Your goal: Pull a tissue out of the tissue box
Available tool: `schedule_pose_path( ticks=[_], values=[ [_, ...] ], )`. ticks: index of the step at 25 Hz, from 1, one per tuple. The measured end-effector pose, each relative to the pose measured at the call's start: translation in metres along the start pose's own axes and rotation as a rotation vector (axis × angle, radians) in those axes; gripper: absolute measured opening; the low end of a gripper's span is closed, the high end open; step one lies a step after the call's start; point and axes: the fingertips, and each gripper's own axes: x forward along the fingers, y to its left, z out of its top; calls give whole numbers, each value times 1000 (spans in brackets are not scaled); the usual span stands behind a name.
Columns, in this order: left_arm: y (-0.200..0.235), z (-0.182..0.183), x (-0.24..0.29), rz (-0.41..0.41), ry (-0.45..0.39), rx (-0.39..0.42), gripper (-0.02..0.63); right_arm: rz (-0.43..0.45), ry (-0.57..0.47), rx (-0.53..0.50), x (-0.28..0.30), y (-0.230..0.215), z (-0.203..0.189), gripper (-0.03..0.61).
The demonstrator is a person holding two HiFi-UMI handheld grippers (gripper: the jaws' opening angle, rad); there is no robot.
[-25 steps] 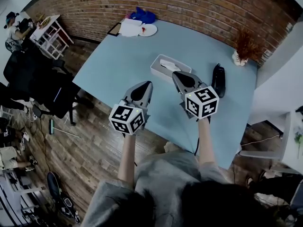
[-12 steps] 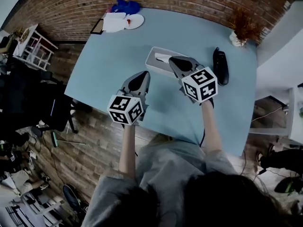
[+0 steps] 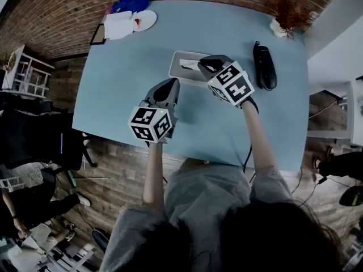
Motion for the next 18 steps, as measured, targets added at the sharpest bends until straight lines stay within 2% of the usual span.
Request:
schedule_pose_path(
  ticks=[3, 11, 18],
  values=[
    [4, -6, 9, -19, 19, -9, 3, -5, 55, -26, 12, -7, -9, 3],
    [12, -26, 25, -26, 71, -43, 3, 29, 185, -62, 38, -17, -33, 68],
    [12, -37, 32, -16, 80, -85, 3, 72, 255, -2, 54, -21, -49, 106]
  ],
)
